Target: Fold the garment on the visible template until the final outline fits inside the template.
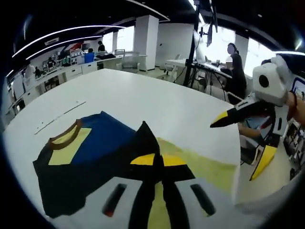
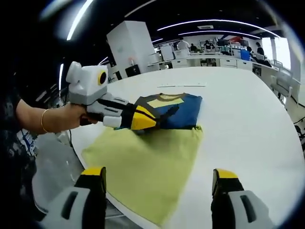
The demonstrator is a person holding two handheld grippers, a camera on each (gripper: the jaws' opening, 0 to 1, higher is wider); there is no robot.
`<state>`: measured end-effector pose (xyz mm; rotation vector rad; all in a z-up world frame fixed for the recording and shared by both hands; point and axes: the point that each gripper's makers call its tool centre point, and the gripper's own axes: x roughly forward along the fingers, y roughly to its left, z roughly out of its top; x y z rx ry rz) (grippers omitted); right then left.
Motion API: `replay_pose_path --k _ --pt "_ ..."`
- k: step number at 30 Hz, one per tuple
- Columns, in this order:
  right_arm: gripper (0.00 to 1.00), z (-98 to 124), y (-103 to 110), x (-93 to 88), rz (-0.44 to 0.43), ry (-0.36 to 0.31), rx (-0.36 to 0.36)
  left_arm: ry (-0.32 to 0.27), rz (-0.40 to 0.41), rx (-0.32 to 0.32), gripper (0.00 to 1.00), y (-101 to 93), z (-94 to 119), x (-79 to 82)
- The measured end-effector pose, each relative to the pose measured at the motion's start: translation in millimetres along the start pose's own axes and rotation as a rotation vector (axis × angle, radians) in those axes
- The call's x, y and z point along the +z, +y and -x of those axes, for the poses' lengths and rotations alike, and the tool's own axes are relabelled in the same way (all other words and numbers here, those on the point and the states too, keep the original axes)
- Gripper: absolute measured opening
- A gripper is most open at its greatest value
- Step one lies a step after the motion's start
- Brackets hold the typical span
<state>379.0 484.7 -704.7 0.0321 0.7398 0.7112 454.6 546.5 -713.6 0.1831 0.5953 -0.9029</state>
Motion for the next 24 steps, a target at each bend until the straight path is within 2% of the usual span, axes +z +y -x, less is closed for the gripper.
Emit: replay_pose_path --k 2,6,9,13,16,24 --pt "0.92 -0.3 -3.0 -0.9 -0.008 0.001 -0.004 -0.001 0.005 -0.008 0.00 -2.1 -0.5 -3.0" --pt "0.90 -2.0 -6.6 -2.6 -0.013 0.011 -0.013 -0.001 0.000 -0.002 0.10 -1.5 2.0 -7.2" --pt "0.84 -3.8 -10.2 -1.3 -0.019 0.009 -0.023 -0.006 0.003 0.035 0.22 9.5 7.9 -7.9" --pt "0.79 -9.4 -14.1 3.4 -0.041 0.001 -0.027 -0.017 -0.010 0.112 0.48 32.0 19.5 -8.8" --pt "0.75 -14.2 -14.5 6.7 -0.037 0.001 -0.024 -0.020 -0.006 0.148 0.61 45.1 27.1 -11.3" --pt "0.69 -28.3 -15.7 21.3 -0.013 -0.002 -0.006 -0.049 0.020 0.209 0.83 71.4 49.8 -14.1"
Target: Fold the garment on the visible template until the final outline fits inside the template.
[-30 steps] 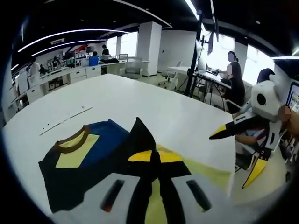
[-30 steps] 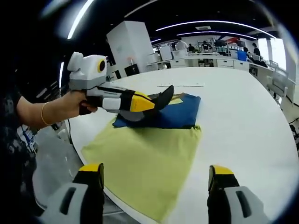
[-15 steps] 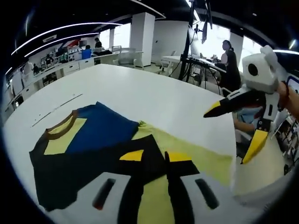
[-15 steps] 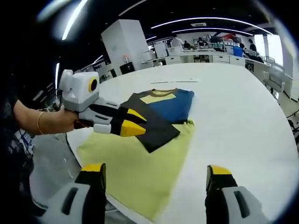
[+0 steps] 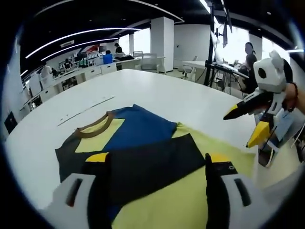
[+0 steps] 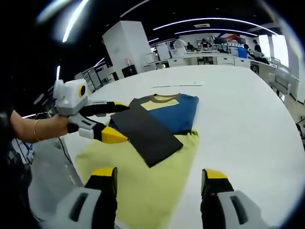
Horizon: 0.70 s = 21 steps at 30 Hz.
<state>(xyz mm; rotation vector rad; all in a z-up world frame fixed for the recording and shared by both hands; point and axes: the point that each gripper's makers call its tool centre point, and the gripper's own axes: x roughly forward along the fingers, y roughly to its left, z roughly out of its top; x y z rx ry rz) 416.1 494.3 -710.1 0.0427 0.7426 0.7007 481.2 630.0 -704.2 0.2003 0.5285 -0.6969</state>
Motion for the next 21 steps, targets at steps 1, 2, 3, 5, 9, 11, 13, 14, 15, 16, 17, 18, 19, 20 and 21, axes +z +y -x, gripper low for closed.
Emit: replay_pose_path --k 1,2,3,5,9,11,13,14,15,16,17,18,19,20,21 --pt "0.68 -1.4 0.1 1.3 0.005 0.001 0.003 -0.001 0.001 0.005 0.85 3.3 1.8 -0.5" --pt "0.66 -3.8 -0.6 3.2 0.010 0.001 0.005 -0.002 0.004 0.011 0.87 8.1 4.7 -1.5" --pt "0.65 -5.6 -1.4 4.4 0.014 0.002 0.005 -0.005 0.006 0.018 0.89 11.2 7.5 -1.9" --pt "0.62 -8.5 -2.9 6.7 0.024 0.004 0.006 -0.007 0.010 0.033 0.93 19.4 12.7 -3.9" --pt "0.55 -16.2 -7.3 12.2 0.027 -0.006 0.006 -0.003 0.016 0.066 0.99 35.9 21.9 -10.4" --pt "0.52 -20.4 -8.4 14.0 0.028 -0.008 0.008 0.000 0.019 0.081 0.99 43.4 26.7 -14.0" --pt "0.49 -25.4 -10.3 15.1 0.030 -0.007 0.007 0.003 0.019 0.092 0.99 49.2 29.8 -16.9" --pt "0.47 -27.3 -10.8 15.8 0.034 -0.007 0.006 0.003 0.015 0.101 0.99 53.5 32.1 -19.1" --pt "0.46 -30.0 -11.7 16.6 0.037 -0.007 0.006 0.002 0.010 0.112 0.99 57.1 33.9 -20.4" --pt "0.45 -31.9 -12.5 16.9 0.038 -0.005 0.006 0.000 0.000 0.122 0.99 61.4 36.4 -22.0" --pt "0.43 -34.5 -13.3 17.4 0.039 -0.003 0.007 0.002 -0.003 0.127 0.99 63.7 38.1 -23.5" --pt "0.43 -36.5 -14.3 17.6 0.040 -0.003 0.007 0.003 -0.002 0.136 0.99 68.2 40.7 -25.8" --pt "0.41 -38.2 -15.1 18.0 0.040 -0.002 0.007 0.001 -0.002 0.142 0.99 71.7 42.0 -27.1" --pt "0.40 -40.4 -16.0 18.5 0.041 -0.002 0.006 0.003 0.001 0.151 0.97 76.3 44.6 -29.4" --pt "0.39 -42.0 -16.7 18.7 0.041 -0.001 0.006 0.005 0.003 0.156 0.94 79.1 46.7 -30.9"
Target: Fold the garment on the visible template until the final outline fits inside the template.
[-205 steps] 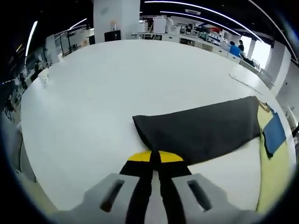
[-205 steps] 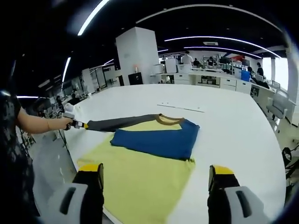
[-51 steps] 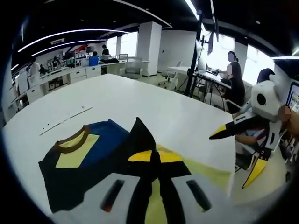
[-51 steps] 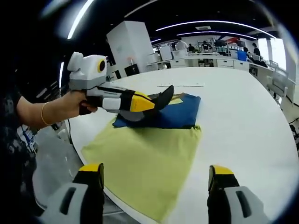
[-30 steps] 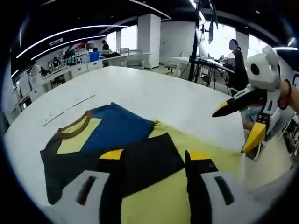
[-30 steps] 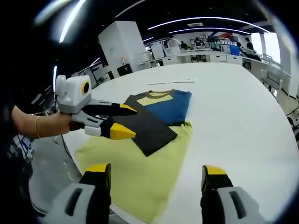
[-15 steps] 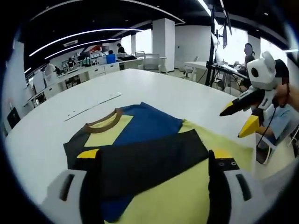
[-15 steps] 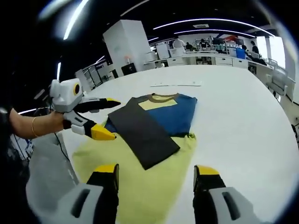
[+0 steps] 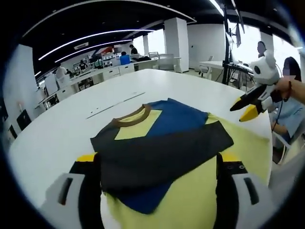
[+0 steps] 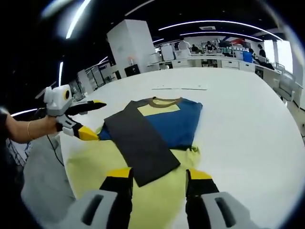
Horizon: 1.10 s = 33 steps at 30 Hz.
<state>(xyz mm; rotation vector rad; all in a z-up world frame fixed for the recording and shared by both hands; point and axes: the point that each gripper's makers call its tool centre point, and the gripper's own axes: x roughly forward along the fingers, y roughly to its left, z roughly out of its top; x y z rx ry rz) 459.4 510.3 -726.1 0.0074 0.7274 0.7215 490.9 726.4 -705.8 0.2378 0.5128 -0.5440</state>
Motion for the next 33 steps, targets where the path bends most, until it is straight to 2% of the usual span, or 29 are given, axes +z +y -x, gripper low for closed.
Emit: replay_pose_path --k 4,11,18,20,25,33 --pt "0.34 -6.8 -4.8 0.0 0.000 0.007 -0.007 0.011 0.012 0.029 0.83 15.9 4.7 -8.5" --pt "0.26 -17.9 -14.9 -1.5 -0.008 0.018 -0.037 0.030 0.040 0.097 0.58 48.0 15.0 -26.8" --pt "0.20 -29.7 -20.3 -6.8 -0.030 0.028 -0.056 0.081 0.036 0.150 0.35 75.1 19.3 -48.9" --pt "0.19 -31.8 -21.1 -8.2 -0.029 0.034 -0.062 0.101 0.033 0.160 0.31 79.9 18.4 -55.4" --pt "0.16 -37.4 -24.7 -13.2 -0.007 0.056 -0.084 0.107 0.046 0.171 0.24 88.6 12.8 -62.3" --pt "0.08 -44.3 -31.4 -13.2 -0.028 0.047 -0.108 0.114 0.095 0.148 0.12 86.3 5.8 -67.8"
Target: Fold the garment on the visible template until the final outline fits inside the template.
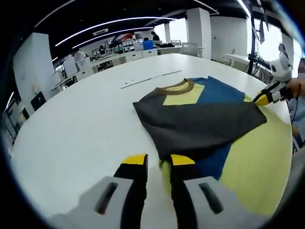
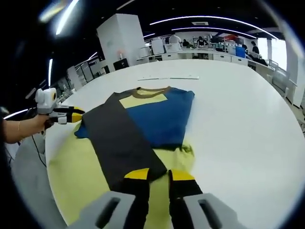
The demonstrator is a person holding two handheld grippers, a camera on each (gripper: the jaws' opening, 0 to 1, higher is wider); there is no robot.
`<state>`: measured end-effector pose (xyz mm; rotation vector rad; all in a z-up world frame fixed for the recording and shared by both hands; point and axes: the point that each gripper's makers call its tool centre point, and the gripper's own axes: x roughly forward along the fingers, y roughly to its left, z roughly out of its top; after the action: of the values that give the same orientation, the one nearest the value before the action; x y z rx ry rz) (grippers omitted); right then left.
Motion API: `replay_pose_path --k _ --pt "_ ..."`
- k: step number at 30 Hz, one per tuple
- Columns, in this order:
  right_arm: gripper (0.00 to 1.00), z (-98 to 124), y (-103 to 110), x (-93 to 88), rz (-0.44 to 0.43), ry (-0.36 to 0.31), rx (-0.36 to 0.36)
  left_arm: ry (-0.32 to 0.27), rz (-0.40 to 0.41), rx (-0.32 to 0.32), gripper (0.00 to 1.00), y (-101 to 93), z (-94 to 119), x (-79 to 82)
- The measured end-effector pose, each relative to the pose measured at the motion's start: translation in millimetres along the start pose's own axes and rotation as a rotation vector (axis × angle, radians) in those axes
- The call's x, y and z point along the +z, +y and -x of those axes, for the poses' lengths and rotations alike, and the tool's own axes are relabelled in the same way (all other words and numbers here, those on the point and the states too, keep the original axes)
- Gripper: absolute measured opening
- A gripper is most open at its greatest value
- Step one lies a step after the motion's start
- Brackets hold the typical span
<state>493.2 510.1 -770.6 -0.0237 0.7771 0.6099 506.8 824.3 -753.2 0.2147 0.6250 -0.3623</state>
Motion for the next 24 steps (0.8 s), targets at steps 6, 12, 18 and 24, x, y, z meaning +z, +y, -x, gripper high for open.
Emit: replay_pose_path --k 6,12,18,24 --pt "0.00 -1.3 -2.8 1.5 -0.016 -0.008 -0.015 0.020 0.016 -0.016 0.06 -2.1 -7.6 -5.7" --pt "0.00 -0.3 -3.3 3.3 -0.037 -0.015 -0.017 0.043 0.026 -0.006 0.02 -0.9 -11.2 -12.3" --pt "0.00 7.0 -2.0 12.0 -0.043 -0.030 -0.015 0.038 0.036 0.007 0.01 -0.2 -10.8 -12.0" --pt "0.00 8.8 -3.5 18.9 -0.042 -0.039 -0.015 0.047 0.023 0.007 0.01 -0.7 -10.5 -11.6"
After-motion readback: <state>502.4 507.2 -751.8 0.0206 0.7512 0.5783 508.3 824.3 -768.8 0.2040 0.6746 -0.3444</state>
